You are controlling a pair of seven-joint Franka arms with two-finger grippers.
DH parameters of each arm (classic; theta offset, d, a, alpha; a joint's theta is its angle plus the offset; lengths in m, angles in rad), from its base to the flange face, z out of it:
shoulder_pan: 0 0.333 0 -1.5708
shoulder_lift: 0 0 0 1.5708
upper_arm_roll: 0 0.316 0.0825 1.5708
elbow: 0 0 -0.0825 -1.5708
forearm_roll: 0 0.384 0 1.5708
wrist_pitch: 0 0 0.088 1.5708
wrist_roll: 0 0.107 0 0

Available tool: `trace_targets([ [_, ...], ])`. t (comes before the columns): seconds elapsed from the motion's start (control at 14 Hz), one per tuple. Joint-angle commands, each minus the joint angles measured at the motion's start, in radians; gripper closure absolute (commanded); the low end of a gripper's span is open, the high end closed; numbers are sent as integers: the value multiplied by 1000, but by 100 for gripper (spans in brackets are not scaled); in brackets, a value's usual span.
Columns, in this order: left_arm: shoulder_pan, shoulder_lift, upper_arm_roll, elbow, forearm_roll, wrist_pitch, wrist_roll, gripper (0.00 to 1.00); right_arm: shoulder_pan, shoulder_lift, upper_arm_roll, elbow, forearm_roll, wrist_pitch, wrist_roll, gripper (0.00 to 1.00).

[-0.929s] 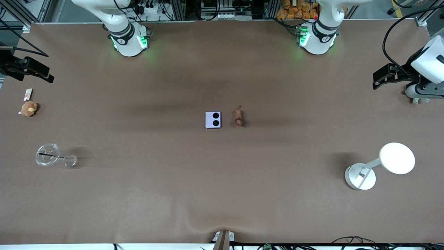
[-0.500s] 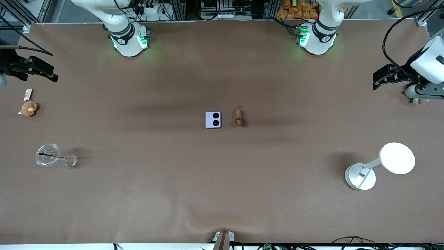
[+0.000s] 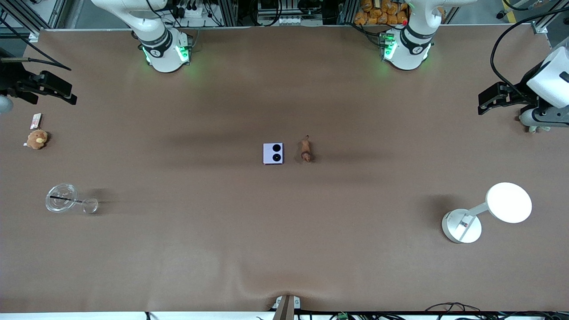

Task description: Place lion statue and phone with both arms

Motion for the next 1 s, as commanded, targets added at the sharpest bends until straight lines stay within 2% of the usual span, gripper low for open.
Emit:
trace_targets([
  [0.0,4,-9,-5,-1,8,-11,0,0,1,-30,-1,-29,-10,4,-22,0],
  [0.29,-8,14,-9,3,-18,-22,-35,0,0,-30,-1,-29,-10,4,-42,0],
  [0.5,-40,23,-10,8,-22,-22,-133,0,-2,-30,-4,-29,-10,3,-42,0],
  [0.71,-124,66,-13,9,-22,-21,-245,0,0,-29,-4,-29,-10,1,-42,0],
  [0.93,-247,168,-12,77,-22,-18,-392,0,1,-29,-4,-29,-10,1,-42,0],
])
